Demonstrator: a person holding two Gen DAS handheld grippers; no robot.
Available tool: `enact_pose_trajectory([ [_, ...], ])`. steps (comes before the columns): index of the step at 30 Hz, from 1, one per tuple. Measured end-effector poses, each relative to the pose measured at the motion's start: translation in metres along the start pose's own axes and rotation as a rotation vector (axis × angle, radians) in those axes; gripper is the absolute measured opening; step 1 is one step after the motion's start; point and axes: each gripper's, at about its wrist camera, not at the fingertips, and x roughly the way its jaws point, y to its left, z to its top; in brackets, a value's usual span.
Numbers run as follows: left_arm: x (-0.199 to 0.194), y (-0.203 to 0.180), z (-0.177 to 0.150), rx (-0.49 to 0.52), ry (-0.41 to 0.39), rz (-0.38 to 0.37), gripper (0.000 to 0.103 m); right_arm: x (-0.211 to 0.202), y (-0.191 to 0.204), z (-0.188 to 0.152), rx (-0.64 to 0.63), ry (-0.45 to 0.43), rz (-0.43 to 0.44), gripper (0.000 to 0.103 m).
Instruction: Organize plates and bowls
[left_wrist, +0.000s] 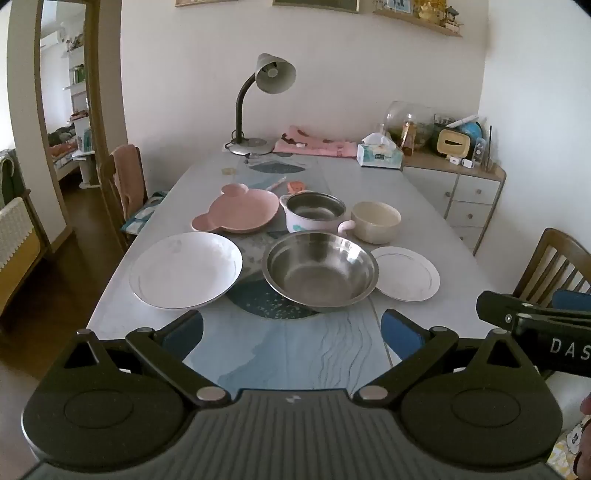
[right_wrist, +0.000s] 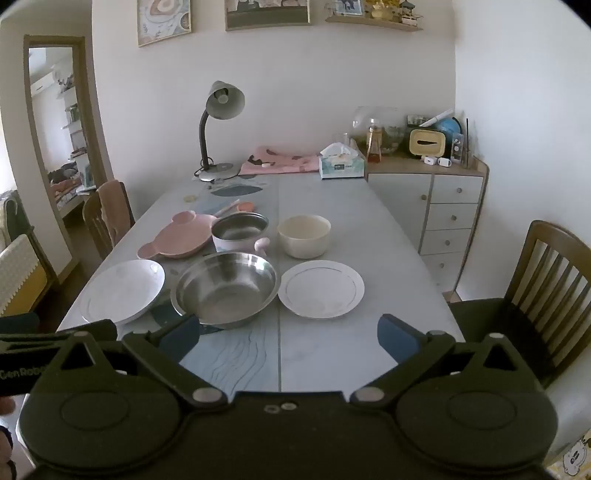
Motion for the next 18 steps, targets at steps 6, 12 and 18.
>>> enact_pose_trajectory([
  [6,-0.006,-0.003,-0.001,0.014,-0.038,0.006,0.103,0.002,-0.001,0.001,0.005,-0.004,0.004,0.103],
  [12,-0.005,0.002,-0.001,0.012,-0.043,0.021,0.103,0.002,0.006,0.006,-0.009,0.003,0.021,0.103],
  [18,-0.002,0.007,0.002,-0.005,-0.04,0.007,0.103,0.003,0.008,0.004,-0.017,-0.008,0.03,0.103],
])
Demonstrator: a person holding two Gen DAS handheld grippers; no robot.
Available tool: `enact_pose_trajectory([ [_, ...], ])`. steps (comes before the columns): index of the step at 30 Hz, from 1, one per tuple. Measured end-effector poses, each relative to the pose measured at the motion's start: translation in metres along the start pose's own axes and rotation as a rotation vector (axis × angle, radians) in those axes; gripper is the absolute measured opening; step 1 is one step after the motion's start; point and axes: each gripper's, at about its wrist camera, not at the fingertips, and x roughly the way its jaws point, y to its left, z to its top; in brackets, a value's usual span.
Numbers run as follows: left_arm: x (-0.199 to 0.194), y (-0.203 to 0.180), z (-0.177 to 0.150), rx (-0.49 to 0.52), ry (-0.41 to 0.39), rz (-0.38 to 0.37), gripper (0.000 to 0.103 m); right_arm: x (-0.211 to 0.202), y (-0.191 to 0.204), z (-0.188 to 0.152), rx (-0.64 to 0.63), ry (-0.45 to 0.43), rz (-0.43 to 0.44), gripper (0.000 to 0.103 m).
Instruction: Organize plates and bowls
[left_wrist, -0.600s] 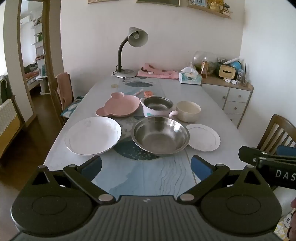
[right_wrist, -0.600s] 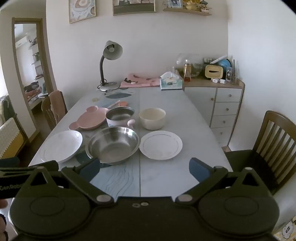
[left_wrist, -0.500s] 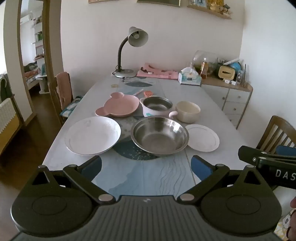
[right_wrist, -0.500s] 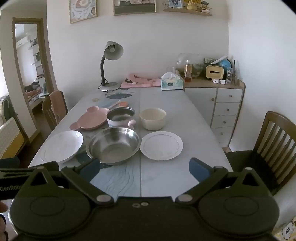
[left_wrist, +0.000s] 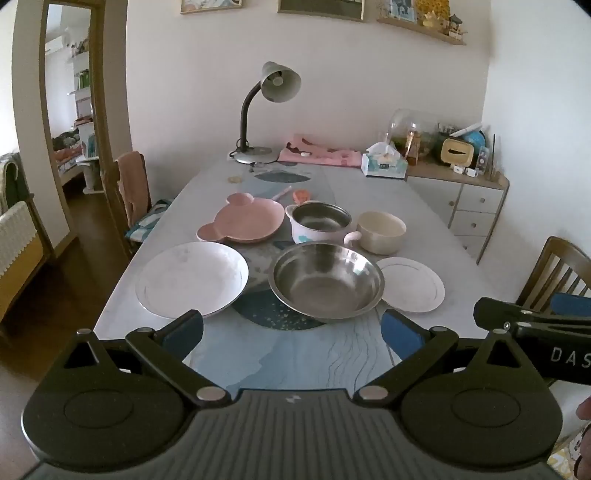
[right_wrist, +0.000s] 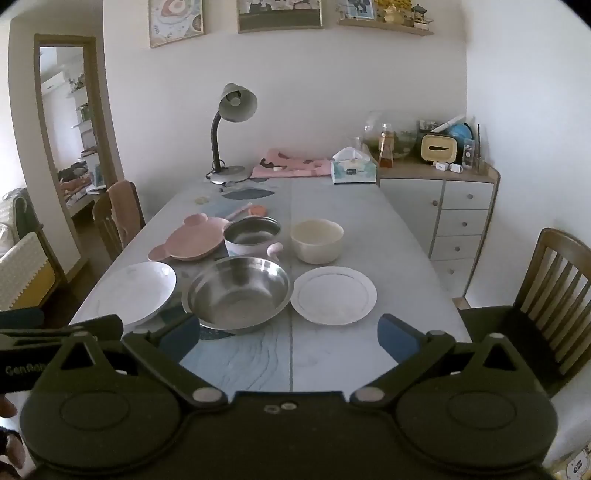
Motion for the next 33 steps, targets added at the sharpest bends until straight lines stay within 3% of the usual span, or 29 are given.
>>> enact_pose_trajectory([
  [6,0.003,0.005,0.003,-0.032,0.025,-0.042,0.103,0.0,-0.003,0.001,0.019,0.001,0.022,0.103],
  [33,0.0,0.009,0.01,-0.058,-0.032,-0.041,0.103,0.0,0.006,0.009,-0.008,-0.03,-0.008,0.103],
])
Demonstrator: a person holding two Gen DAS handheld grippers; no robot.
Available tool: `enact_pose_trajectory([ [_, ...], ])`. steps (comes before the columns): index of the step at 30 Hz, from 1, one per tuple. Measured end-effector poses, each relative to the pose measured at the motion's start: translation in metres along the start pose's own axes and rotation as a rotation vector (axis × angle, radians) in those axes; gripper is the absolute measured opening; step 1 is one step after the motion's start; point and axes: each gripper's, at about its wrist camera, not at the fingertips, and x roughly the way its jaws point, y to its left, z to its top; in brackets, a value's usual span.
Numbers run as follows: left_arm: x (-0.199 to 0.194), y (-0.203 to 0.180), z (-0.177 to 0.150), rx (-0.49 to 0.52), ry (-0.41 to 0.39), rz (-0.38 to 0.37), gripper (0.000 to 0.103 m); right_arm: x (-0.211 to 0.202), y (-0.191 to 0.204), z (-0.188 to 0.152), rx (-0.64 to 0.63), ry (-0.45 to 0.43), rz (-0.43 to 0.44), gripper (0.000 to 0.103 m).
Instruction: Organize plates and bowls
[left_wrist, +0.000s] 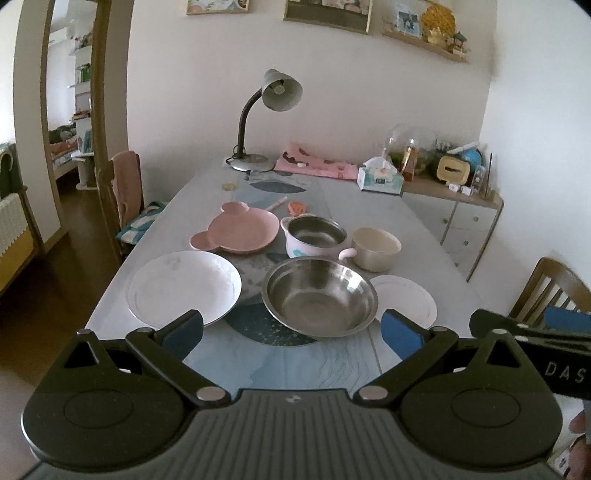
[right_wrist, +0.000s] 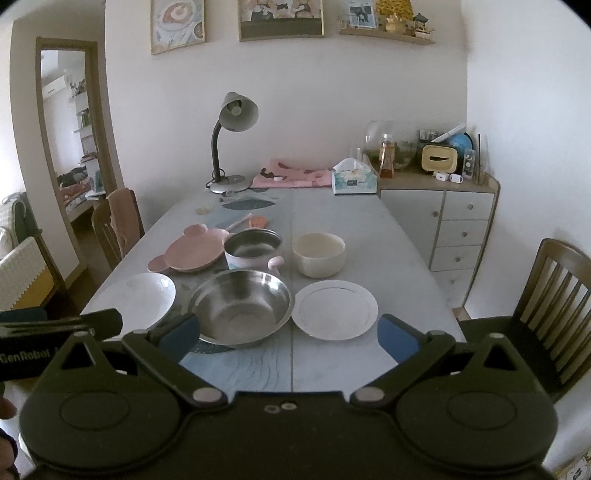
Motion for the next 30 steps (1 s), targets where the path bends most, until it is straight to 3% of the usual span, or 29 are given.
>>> enact_pose_trajectory([
  [18,0.001,0.006,0.002,0.009,-0.014,0.012,0.103,0.0,0.007,0.0,-0.007,-0.01,-0.007,0.103],
  [30,-0.002,0.019,0.003,-0.002,-0.023,-0.029,0.103,-0.004,0.017,0.0,-0.016,-0.018,-0.032,0.103],
])
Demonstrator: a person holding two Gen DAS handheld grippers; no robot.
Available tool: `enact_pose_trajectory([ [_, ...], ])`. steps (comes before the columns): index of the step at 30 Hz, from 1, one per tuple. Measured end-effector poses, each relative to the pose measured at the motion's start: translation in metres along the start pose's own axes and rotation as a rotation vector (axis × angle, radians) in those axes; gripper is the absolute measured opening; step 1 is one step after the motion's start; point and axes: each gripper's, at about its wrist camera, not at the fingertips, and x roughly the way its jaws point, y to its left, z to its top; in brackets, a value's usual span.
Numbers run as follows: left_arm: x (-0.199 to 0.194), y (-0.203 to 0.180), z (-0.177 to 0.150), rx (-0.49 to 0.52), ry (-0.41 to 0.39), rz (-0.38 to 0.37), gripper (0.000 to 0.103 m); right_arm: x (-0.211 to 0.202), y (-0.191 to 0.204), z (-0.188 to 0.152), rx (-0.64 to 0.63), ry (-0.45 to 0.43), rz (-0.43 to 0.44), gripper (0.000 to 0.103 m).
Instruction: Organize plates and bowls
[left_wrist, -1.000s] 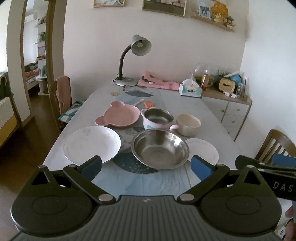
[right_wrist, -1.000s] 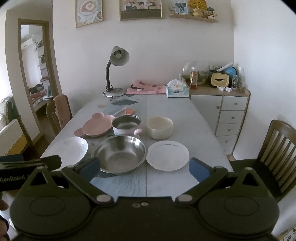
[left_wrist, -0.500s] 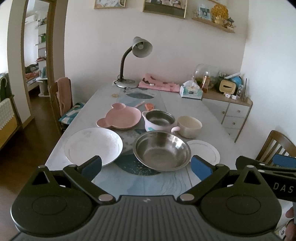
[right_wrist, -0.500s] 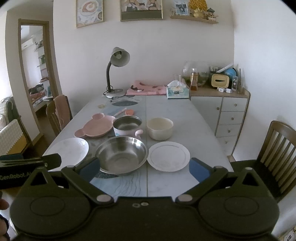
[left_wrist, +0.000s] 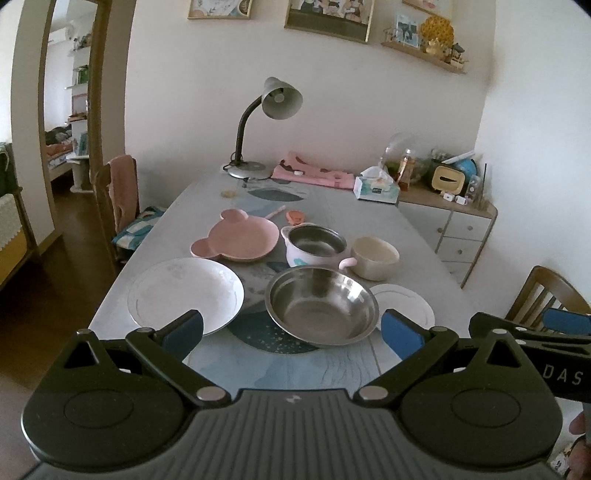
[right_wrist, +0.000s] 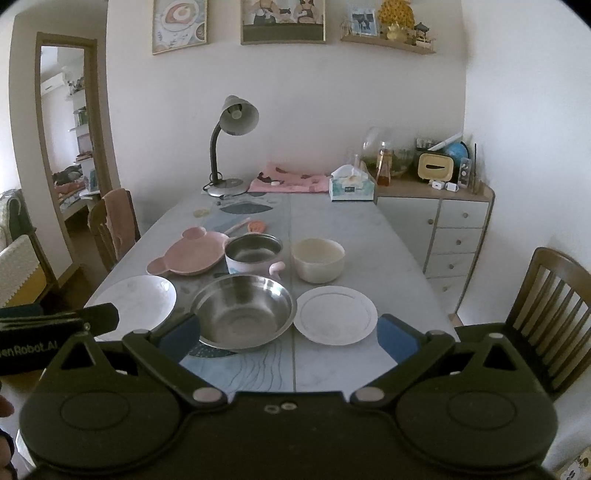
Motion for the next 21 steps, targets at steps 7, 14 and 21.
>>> enact_pose_trajectory([
  [7,0.0,0.004,-0.001,0.0,0.002,0.014,0.103,0.0,0.003,0.002,-0.011,-0.006,0.004,0.103],
  [14,0.008,0.022,0.006,-0.037,0.019,0.061,0.103,0.015,0.017,0.007,-0.024,0.004,0.07,0.103],
  [21,0.04,0.042,0.014,-0.051,0.052,0.116,0.103,0.048,0.035,0.015,-0.051,0.048,0.124,0.103],
])
